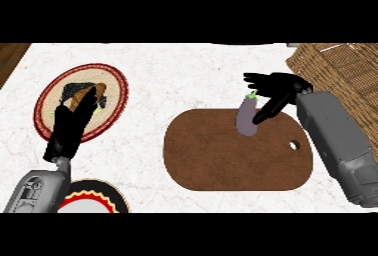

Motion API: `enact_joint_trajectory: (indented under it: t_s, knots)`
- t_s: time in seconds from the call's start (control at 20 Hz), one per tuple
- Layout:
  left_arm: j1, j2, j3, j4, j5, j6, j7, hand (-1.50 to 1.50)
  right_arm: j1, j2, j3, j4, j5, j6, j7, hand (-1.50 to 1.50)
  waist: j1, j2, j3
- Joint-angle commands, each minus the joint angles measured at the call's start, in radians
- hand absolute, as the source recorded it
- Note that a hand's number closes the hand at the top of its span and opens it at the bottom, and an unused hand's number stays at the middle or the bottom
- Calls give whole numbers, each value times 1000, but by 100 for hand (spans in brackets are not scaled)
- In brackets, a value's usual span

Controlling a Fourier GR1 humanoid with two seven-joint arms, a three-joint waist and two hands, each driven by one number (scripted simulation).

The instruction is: Pick the eggplant from the cutting board and place it in the basket

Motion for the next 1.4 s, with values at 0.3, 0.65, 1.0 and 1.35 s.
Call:
enact_joint_trajectory:
  t_s: [0.3, 0.65, 1.0, 1.35]
  knots:
    - [-77, -11, 58, 93, -9, -39, -25, 0, 32, 70, -10, -47, 34, -35, 28, -150, -7, 0, 0]
    - [38, -11, 49, -70, -15, -62, 26, 0, 93, 75, 13, -73, 86, 9, -33, 150, -2, -3, 0]
    - [-37, -19, 80, -8, -22, -59, 41, 0, 78, 79, 65, -91, 221, -81, -187, 150, -1, 0, 0]
    - [13, -28, 63, -17, -29, -44, 22, 0, 75, -49, 505, -356, 723, -312, -241, 150, -24, -29, -4]
